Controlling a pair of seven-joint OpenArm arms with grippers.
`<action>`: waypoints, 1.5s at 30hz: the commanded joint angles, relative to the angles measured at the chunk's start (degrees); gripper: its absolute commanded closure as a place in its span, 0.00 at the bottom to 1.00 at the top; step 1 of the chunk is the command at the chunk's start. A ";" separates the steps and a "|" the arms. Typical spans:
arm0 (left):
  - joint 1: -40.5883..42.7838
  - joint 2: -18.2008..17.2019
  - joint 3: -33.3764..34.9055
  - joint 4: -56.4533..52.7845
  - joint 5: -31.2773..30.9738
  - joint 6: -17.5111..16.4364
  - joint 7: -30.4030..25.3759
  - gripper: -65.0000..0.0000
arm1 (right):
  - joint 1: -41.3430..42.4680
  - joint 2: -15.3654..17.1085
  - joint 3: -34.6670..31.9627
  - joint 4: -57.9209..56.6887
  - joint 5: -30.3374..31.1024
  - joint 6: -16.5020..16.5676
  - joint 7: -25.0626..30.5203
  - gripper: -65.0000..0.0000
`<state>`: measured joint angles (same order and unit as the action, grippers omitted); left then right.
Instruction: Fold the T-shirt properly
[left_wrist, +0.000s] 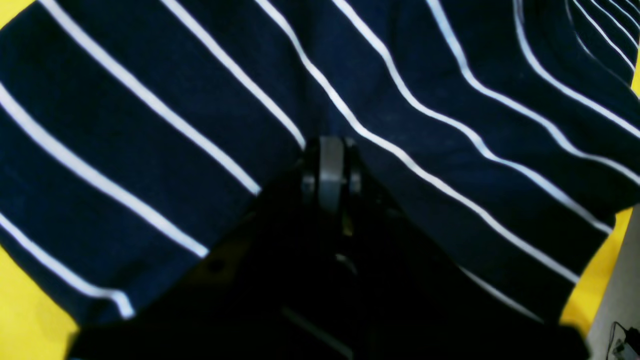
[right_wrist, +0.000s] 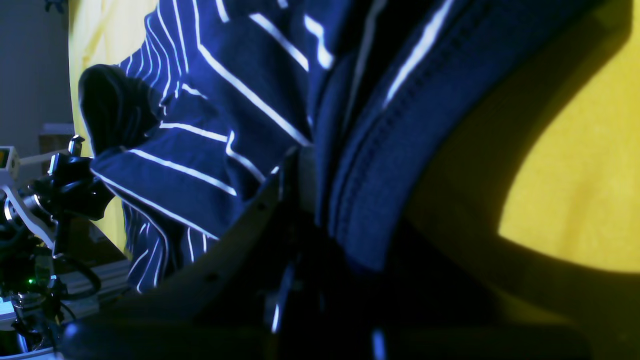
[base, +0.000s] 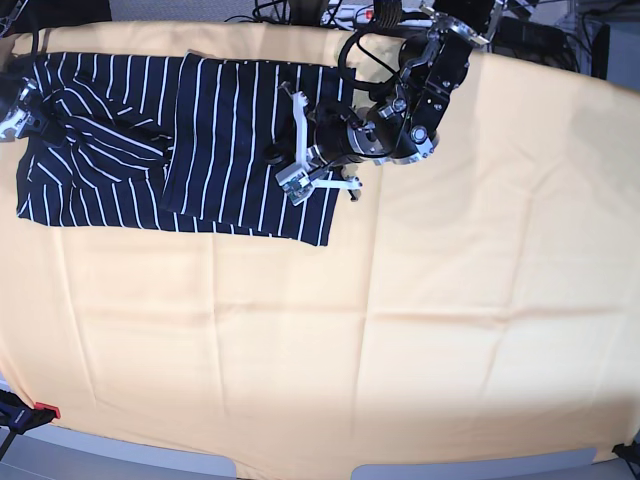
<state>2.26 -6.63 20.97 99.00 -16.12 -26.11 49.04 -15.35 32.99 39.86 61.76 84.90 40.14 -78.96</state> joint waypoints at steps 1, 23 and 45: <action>-0.39 0.13 -0.04 1.09 -0.22 0.02 0.26 1.00 | -0.07 1.20 0.52 0.35 0.10 -0.14 -1.04 1.00; -1.29 -0.44 -20.57 4.87 -18.32 -4.13 1.92 1.00 | 0.09 12.72 10.03 9.81 -3.19 -0.14 4.26 1.00; -0.02 -3.37 -21.00 4.85 -18.49 -4.35 2.36 1.00 | -5.18 -14.25 10.01 64.83 -2.32 -0.14 4.55 1.00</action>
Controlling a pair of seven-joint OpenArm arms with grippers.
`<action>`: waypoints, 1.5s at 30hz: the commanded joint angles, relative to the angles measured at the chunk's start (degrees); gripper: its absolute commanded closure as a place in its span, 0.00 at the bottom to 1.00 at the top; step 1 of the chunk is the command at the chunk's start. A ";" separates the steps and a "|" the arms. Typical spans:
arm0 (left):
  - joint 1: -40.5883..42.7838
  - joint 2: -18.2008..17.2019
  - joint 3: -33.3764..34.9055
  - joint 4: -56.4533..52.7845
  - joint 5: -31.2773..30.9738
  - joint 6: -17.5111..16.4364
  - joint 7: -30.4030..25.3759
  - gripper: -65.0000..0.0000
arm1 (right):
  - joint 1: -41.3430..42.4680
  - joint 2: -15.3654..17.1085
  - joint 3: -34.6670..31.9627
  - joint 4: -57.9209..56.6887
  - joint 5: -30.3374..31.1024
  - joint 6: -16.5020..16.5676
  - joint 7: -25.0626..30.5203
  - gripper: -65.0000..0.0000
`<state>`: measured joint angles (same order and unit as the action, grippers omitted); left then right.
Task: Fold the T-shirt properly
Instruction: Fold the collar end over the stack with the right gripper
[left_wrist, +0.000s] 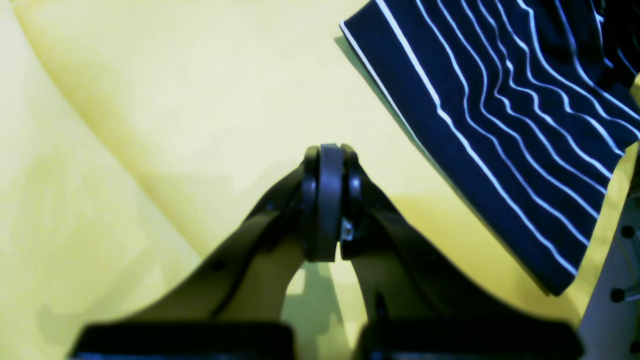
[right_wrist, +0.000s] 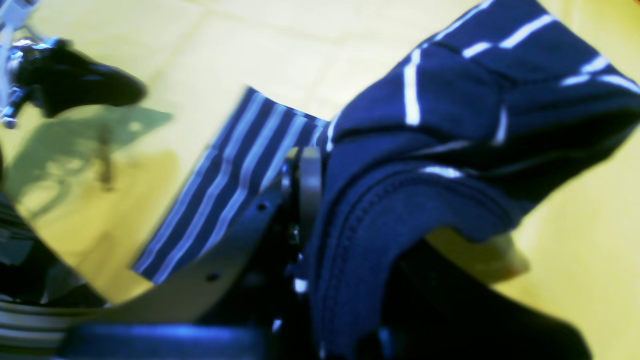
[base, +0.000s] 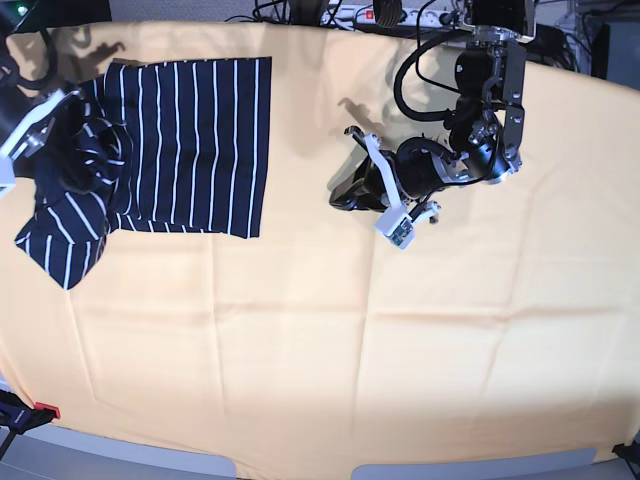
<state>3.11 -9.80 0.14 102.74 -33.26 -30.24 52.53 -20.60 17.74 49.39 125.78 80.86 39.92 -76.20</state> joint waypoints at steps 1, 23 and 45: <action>-0.87 -0.20 -0.17 1.11 -1.36 -0.22 -1.05 1.00 | -0.57 0.31 0.48 1.90 1.84 0.08 1.73 1.00; -0.76 -1.01 -0.22 1.11 -0.87 -0.22 0.39 1.00 | -1.46 -8.70 -22.36 4.35 -9.64 0.08 8.28 1.00; -1.92 -8.57 -9.99 1.16 -7.96 -0.70 0.50 1.00 | 3.08 -10.08 -38.93 8.48 -27.15 0.08 15.32 0.35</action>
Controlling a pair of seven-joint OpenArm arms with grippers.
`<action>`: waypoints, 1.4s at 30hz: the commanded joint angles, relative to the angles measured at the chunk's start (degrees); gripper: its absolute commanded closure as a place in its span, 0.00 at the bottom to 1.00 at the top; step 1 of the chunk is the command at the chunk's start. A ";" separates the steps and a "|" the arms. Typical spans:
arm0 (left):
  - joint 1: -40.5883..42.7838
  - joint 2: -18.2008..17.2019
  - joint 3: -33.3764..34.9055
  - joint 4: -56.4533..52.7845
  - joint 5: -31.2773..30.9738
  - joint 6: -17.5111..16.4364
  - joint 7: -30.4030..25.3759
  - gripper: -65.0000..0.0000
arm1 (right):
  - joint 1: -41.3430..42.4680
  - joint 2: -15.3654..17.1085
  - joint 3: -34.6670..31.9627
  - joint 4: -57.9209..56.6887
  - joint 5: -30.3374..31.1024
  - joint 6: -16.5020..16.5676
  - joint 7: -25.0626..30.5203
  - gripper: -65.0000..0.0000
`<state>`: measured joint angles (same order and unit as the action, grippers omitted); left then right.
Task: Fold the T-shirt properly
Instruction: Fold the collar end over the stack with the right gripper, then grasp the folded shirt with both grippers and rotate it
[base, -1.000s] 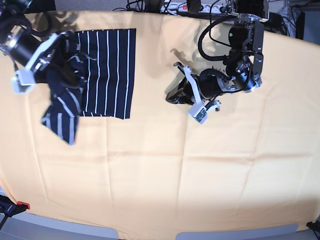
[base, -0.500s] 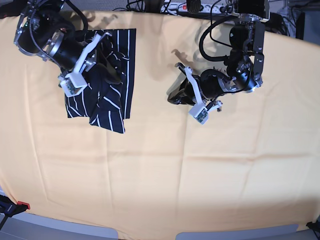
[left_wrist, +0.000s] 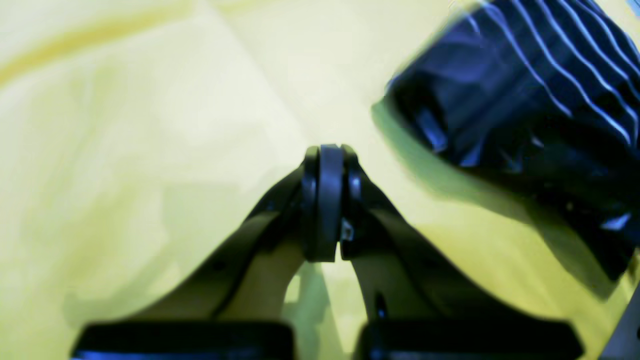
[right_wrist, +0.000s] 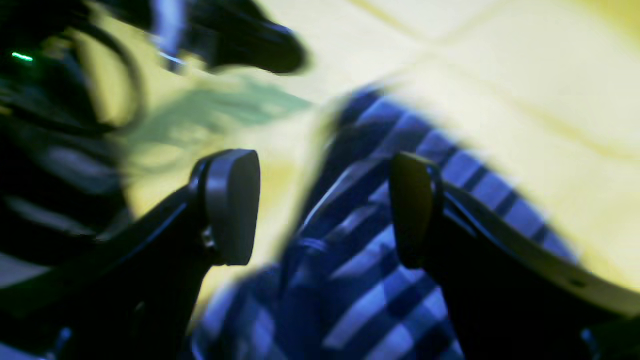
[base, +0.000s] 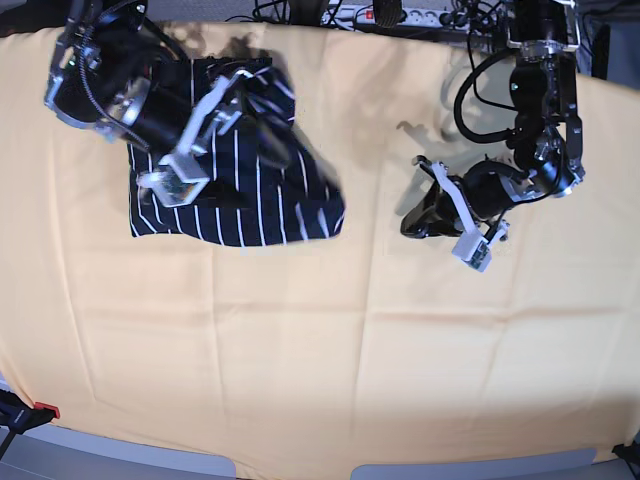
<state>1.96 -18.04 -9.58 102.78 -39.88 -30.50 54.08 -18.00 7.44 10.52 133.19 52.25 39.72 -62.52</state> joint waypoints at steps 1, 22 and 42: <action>-0.70 -0.44 -0.28 1.11 -1.38 -1.27 -1.05 1.00 | 0.35 0.22 2.34 1.81 1.64 0.28 1.68 0.35; -0.85 -0.35 4.28 1.14 -38.73 -9.50 15.43 1.00 | -3.72 5.01 17.14 0.70 -1.84 0.28 7.93 1.00; -0.81 -0.35 36.87 7.41 -11.10 -9.50 11.43 1.00 | 21.29 22.01 -8.04 -39.32 -13.38 0.28 10.51 1.00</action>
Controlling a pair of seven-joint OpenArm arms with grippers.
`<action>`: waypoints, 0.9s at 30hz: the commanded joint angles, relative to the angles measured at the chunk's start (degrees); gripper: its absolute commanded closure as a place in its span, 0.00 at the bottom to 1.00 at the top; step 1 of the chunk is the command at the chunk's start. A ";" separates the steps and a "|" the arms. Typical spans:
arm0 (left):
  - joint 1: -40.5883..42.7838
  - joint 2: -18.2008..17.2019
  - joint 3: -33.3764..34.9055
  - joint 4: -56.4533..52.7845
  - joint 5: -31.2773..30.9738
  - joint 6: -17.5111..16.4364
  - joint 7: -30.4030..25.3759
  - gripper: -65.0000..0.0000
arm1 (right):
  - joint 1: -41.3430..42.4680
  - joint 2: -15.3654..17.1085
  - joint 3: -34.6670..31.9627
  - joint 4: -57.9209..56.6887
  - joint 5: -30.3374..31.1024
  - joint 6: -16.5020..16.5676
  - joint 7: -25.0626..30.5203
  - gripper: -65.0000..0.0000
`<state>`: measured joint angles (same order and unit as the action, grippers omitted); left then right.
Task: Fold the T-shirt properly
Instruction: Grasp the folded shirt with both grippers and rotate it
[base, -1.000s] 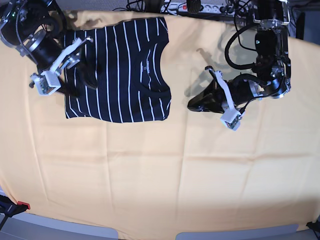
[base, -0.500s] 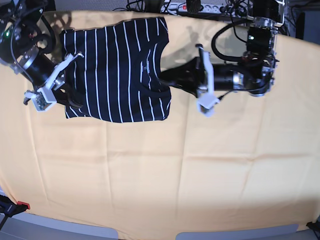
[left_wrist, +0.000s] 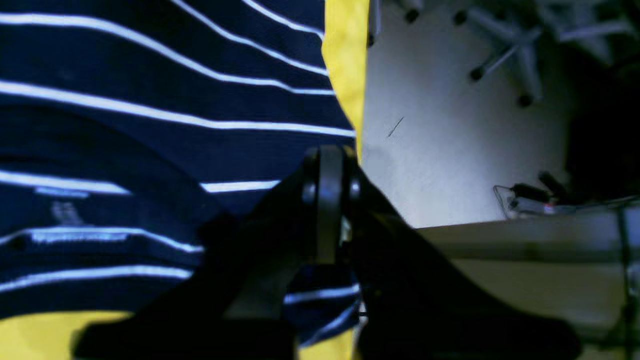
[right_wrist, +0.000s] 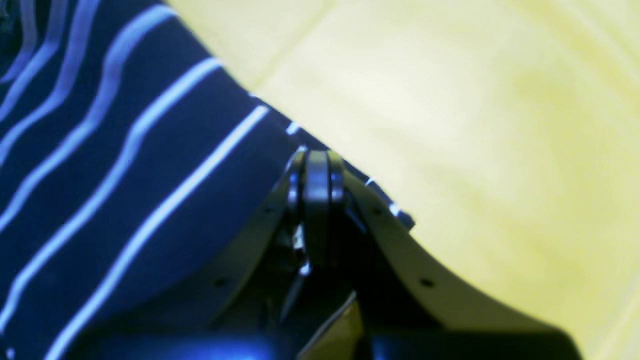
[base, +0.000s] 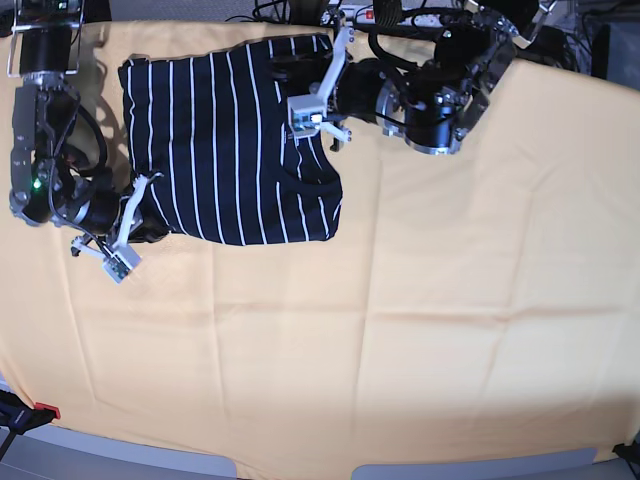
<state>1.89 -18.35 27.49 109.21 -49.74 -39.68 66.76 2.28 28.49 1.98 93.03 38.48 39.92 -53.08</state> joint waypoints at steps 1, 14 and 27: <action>-0.61 -0.04 0.57 0.98 0.83 -0.32 -2.49 1.00 | 1.84 1.33 -0.66 -0.37 -0.09 0.08 1.07 1.00; -0.57 -0.24 2.51 -4.50 13.44 -0.32 -8.55 1.00 | 2.21 3.34 -4.35 -2.80 1.79 0.08 -3.34 1.00; -16.79 -0.20 2.51 -19.50 18.40 -0.32 -16.96 1.00 | -9.29 8.79 -4.11 7.54 3.06 0.08 -3.67 1.00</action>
<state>-13.50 -18.20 30.44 89.19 -32.69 -41.01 49.17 -7.51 36.38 -2.50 99.72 40.93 39.64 -56.62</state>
